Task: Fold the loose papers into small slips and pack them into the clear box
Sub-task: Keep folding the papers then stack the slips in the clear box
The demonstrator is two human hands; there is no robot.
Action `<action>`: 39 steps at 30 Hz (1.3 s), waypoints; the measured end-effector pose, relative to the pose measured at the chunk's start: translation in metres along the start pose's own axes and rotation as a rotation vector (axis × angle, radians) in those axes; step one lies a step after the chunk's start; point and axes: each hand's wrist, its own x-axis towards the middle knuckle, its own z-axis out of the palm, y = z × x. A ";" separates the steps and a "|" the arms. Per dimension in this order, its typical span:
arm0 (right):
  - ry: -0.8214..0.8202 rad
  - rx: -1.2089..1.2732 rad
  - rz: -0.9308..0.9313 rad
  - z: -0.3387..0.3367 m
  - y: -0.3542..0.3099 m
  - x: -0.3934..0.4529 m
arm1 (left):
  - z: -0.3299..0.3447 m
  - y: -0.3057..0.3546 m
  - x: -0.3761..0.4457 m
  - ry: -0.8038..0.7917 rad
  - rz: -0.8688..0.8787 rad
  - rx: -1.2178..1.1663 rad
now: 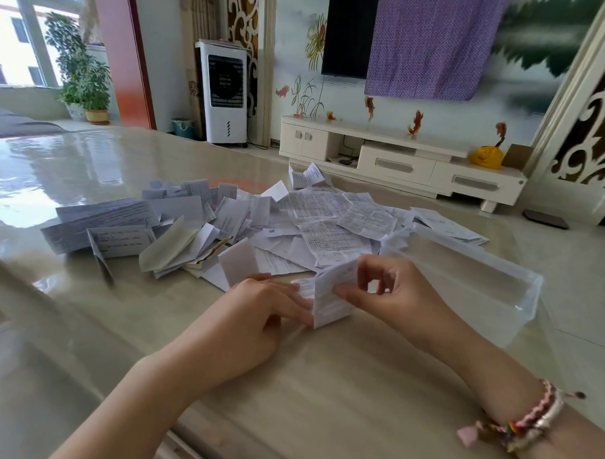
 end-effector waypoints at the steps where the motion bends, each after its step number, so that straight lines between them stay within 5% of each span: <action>1: -0.007 -0.026 0.025 0.003 0.003 0.001 | 0.000 -0.001 0.000 0.006 -0.019 -0.050; 7: -0.009 -0.151 0.155 0.011 0.018 0.007 | -0.009 0.007 -0.001 0.103 -0.050 0.018; 13: -0.070 -0.499 0.048 0.017 0.014 0.005 | -0.009 0.012 -0.002 0.344 -0.057 0.248; 25: -0.022 -0.664 0.102 0.015 0.007 0.000 | 0.005 0.025 0.006 0.033 -0.125 0.379; 35: 0.095 -0.647 0.014 0.009 0.014 0.003 | -0.004 0.030 0.014 0.052 -0.222 0.307; 39: 0.019 -0.630 0.053 0.008 0.017 0.004 | -0.021 0.024 0.006 0.073 -0.286 0.371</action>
